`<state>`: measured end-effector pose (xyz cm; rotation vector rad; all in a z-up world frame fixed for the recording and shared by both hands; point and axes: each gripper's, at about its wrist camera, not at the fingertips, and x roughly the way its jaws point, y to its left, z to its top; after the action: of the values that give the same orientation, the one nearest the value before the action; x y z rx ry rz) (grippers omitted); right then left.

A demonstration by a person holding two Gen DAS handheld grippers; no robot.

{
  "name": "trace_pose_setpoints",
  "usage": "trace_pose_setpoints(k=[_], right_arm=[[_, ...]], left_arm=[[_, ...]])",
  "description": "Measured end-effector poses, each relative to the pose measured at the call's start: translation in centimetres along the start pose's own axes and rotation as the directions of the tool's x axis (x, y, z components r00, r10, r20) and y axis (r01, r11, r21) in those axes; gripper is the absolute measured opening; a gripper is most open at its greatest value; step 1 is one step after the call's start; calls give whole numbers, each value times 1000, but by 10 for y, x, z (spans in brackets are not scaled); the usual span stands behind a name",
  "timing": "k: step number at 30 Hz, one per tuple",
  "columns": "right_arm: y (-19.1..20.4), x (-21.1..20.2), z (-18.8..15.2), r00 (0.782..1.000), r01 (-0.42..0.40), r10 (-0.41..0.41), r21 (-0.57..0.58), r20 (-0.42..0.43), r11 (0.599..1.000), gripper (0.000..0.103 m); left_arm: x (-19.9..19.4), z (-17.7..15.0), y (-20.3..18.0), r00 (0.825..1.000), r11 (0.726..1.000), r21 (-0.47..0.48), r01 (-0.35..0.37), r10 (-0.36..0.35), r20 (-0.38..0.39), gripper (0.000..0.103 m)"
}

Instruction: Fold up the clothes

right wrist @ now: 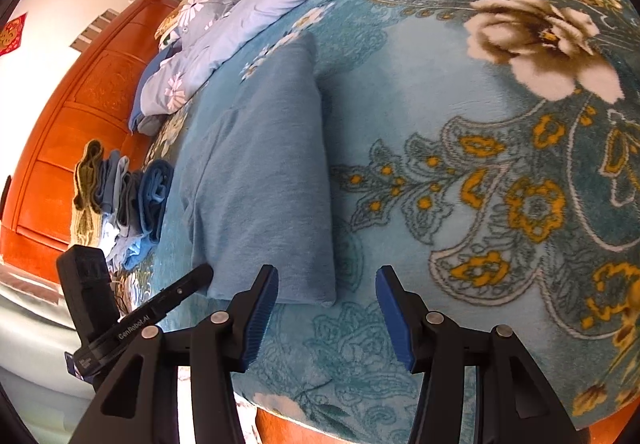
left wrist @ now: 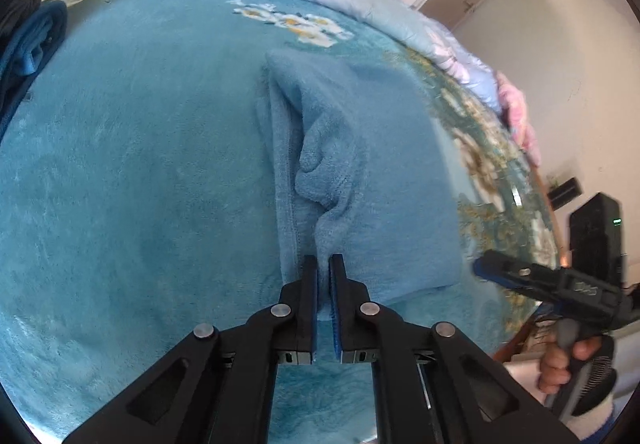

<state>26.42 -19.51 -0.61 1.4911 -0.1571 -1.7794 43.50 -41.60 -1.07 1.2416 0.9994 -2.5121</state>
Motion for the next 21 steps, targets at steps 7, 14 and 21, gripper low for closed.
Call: trace_pose_setpoints(k=[7,14,21], right_arm=[[2,14,-1,999,-39,38,-16,-10,999,58],[4,30,0,996,-86,86,-8,-5,996,62],[-6,40,1,981,-194,192,60,30,979,65]], left_arm=[[-24,23,-4,996,998,26,60,-62,70,66],[17,74,11,998,998,-23,54,-54,-14,74],[66,101,17,987,998,-26,62,-65,-147,75]])
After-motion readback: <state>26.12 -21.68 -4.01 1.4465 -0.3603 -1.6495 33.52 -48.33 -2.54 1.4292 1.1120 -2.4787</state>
